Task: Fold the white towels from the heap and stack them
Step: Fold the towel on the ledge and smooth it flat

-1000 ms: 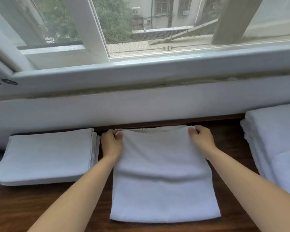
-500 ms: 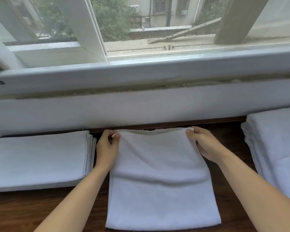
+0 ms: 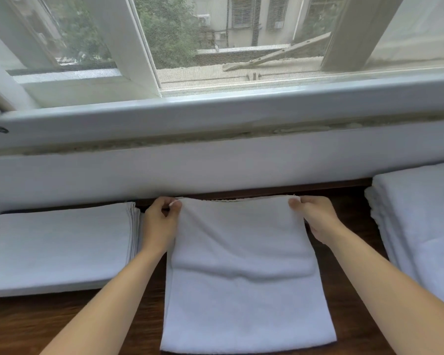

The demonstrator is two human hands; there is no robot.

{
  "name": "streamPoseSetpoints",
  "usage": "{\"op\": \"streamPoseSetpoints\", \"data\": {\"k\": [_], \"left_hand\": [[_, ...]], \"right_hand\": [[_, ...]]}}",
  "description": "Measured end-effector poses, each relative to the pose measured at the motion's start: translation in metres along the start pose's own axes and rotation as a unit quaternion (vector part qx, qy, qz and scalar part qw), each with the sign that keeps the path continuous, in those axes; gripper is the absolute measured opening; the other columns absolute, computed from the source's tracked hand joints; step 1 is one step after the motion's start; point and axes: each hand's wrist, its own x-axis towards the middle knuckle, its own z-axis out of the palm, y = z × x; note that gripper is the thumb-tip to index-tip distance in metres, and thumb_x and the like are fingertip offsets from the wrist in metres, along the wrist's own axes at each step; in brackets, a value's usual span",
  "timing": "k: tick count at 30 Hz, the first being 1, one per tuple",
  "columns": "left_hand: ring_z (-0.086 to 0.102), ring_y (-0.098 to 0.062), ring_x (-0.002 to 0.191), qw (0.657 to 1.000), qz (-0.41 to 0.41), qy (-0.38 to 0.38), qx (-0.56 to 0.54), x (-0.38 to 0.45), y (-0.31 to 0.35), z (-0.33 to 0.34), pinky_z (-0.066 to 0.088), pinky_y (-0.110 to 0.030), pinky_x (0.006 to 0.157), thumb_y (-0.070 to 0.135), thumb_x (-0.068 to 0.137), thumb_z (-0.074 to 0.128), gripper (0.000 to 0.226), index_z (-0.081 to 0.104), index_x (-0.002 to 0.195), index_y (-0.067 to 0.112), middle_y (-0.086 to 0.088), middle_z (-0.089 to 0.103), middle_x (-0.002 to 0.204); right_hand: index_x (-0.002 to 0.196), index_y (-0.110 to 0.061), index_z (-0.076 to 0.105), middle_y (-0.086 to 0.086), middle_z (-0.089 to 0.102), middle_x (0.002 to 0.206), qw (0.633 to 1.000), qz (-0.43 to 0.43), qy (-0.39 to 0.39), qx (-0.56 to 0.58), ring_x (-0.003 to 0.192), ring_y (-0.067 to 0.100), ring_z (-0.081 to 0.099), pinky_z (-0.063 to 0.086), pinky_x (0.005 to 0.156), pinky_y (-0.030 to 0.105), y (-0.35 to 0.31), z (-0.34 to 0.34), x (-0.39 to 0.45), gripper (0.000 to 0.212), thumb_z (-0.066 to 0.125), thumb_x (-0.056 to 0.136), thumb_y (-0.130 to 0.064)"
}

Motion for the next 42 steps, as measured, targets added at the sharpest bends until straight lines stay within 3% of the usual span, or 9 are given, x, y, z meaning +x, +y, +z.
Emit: {"op": "streamPoseSetpoints", "data": {"k": [8, 12, 14, 16, 20, 24, 34, 39, 42], "left_hand": [[0.064, -0.004, 0.089, 0.999, 0.043, -0.001, -0.002, -0.019, 0.019, -0.026, 0.046, -0.013, 0.076, 0.015, 0.098, 0.065, 0.009, 0.069, 0.102, 0.023, 0.011, 0.070, 0.091], [0.066, -0.007, 0.095, 1.000, 0.025, -0.010, -0.010, -0.034, 0.038, -0.050, 0.054, -0.029, 0.082, 0.026, 0.099, 0.065, 0.020, 0.069, 0.118, 0.032, 0.012, 0.071, 0.100], [0.069, -0.017, 0.082, 0.999, 0.028, -0.019, -0.020, -0.041, 0.051, -0.060, 0.058, -0.038, 0.068, 0.026, 0.100, 0.063, 0.010, 0.069, 0.103, 0.033, 0.012, 0.072, 0.095], [0.067, -0.025, 0.065, 0.999, 0.028, -0.017, -0.029, -0.050, 0.067, -0.069, 0.057, -0.038, 0.057, 0.023, 0.102, 0.060, 0.013, 0.065, 0.094, 0.031, 0.004, 0.070, 0.091], [0.068, -0.022, 0.084, 0.996, 0.038, -0.009, -0.077, -0.067, 0.104, -0.086, 0.063, -0.038, 0.065, 0.013, 0.105, 0.053, 0.020, 0.062, 0.093, 0.025, 0.000, 0.067, 0.094], [0.069, -0.021, 0.094, 0.994, 0.084, 0.011, -0.075, -0.082, 0.144, -0.108, 0.064, -0.041, 0.075, 0.009, 0.106, 0.050, 0.021, 0.062, 0.093, 0.023, -0.001, 0.067, 0.099], [0.070, -0.007, 0.081, 0.977, 0.192, 0.046, -0.077, -0.122, 0.197, -0.149, 0.059, -0.047, 0.091, 0.008, 0.105, 0.052, 0.019, 0.059, 0.096, 0.024, 0.001, 0.065, 0.091], [0.071, -0.029, 0.084, 0.987, 0.160, 0.005, -0.014, -0.154, 0.138, -0.139, 0.058, -0.053, 0.083, 0.019, 0.104, 0.055, 0.015, 0.059, 0.095, 0.031, 0.005, 0.069, 0.086], [0.063, -0.026, 0.071, 0.992, 0.118, -0.033, 0.026, -0.179, 0.091, -0.125, 0.052, -0.036, 0.067, 0.017, 0.103, 0.056, 0.024, 0.059, 0.094, 0.039, 0.007, 0.066, 0.079]], "right_hand": [[0.096, -0.015, 0.076, 0.002, 0.077, 0.096, 0.988, -0.134, 0.045, -0.060, 0.091, 0.014, 0.072, 0.055, 0.072, 0.025, -0.006, -0.016, -0.020, 0.005, 0.072, 0.095, -0.012], [0.114, -0.025, 0.068, 0.003, 0.071, 0.087, 0.974, -0.205, 0.020, -0.098, 0.084, 0.007, 0.069, 0.055, 0.080, 0.023, -0.019, -0.036, -0.038, 0.031, 0.076, 0.090, -0.007], [0.122, -0.026, 0.066, 0.001, 0.068, 0.080, 0.967, -0.223, 0.004, -0.126, 0.075, 0.002, 0.065, 0.052, 0.072, 0.011, -0.029, -0.045, -0.049, 0.039, 0.076, 0.090, -0.006], [0.105, -0.019, 0.075, 0.001, 0.067, 0.077, 0.965, -0.226, -0.006, -0.134, 0.060, 0.004, 0.059, 0.045, 0.053, 0.011, -0.041, -0.051, -0.061, 0.020, 0.075, 0.091, -0.004], [0.091, -0.004, 0.067, 0.008, 0.058, 0.058, 0.965, -0.234, -0.022, -0.119, 0.036, 0.016, 0.044, 0.036, 0.036, 0.024, -0.069, -0.060, -0.090, 0.007, 0.068, 0.095, 0.001], [0.099, 0.005, 0.061, 0.020, 0.069, 0.072, 0.957, -0.276, -0.051, -0.074, 0.059, 0.026, 0.074, 0.056, 0.044, 0.029, -0.107, -0.071, -0.129, 0.006, 0.065, 0.097, 0.002], [0.096, 0.004, 0.060, 0.021, 0.073, 0.088, 0.928, -0.369, -0.045, -0.030, 0.078, 0.032, 0.079, 0.066, 0.068, 0.042, -0.149, -0.094, -0.190, 0.012, 0.069, 0.095, -0.004], [0.100, 0.005, 0.065, 0.026, 0.074, 0.096, 0.947, -0.303, -0.085, -0.060, 0.084, 0.037, 0.078, 0.066, 0.075, 0.042, -0.087, -0.104, -0.193, 0.004, 0.062, 0.097, 0.006], [0.100, 0.003, 0.073, 0.017, 0.077, 0.095, 0.953, -0.267, -0.093, -0.105, 0.085, 0.033, 0.078, 0.065, 0.072, 0.031, -0.029, -0.105, -0.192, 0.016, 0.059, 0.097, 0.011]]}}
